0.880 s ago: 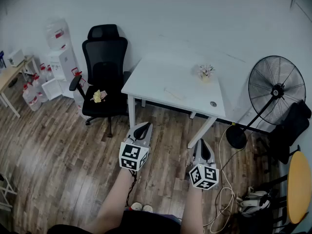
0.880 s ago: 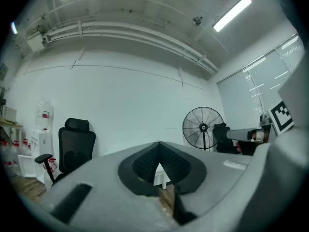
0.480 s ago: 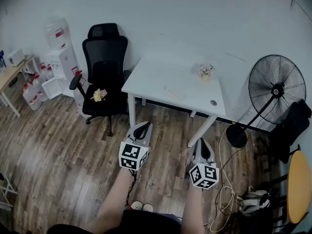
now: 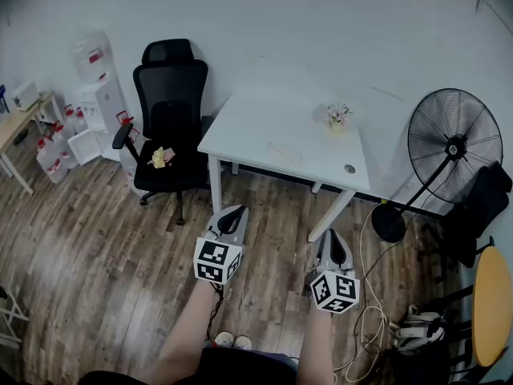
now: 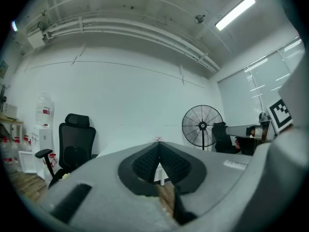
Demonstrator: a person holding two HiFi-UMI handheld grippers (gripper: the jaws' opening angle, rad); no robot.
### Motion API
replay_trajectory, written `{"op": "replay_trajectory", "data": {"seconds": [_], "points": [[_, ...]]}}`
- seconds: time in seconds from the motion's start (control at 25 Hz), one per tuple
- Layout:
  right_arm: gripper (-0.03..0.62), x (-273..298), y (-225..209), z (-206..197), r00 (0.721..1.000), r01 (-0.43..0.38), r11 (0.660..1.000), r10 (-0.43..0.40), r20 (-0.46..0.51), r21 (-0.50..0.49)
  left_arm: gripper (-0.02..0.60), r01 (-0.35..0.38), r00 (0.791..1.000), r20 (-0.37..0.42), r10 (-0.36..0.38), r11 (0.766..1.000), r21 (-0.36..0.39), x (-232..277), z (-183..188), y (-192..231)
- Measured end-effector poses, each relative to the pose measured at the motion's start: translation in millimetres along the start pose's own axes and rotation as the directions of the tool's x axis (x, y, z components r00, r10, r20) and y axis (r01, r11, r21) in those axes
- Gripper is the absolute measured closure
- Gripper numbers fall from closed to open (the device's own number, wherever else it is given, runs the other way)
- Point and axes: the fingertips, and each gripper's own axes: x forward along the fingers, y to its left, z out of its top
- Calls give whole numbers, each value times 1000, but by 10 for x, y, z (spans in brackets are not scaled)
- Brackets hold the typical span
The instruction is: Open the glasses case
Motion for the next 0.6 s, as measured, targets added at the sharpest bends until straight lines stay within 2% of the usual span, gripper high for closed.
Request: {"op": "replay_trajectory", "data": {"seconds": [0.08, 0.36, 0.6], "points": [[583, -11, -7, 5, 1000, 0, 1000, 0, 1, -2, 568, 2, 1000, -1, -2, 1000, -2, -6, -9, -7], [583, -13, -84, 9, 1000, -3, 1000, 3, 1, 6, 481, 7, 1000, 4, -7, 1000, -15, -7, -30, -30], [583, 7, -169, -37, 1000, -6, 1000, 6, 1, 28, 472, -8, 1000, -14, 8, 1000, -19, -1, -111, -21]]}}
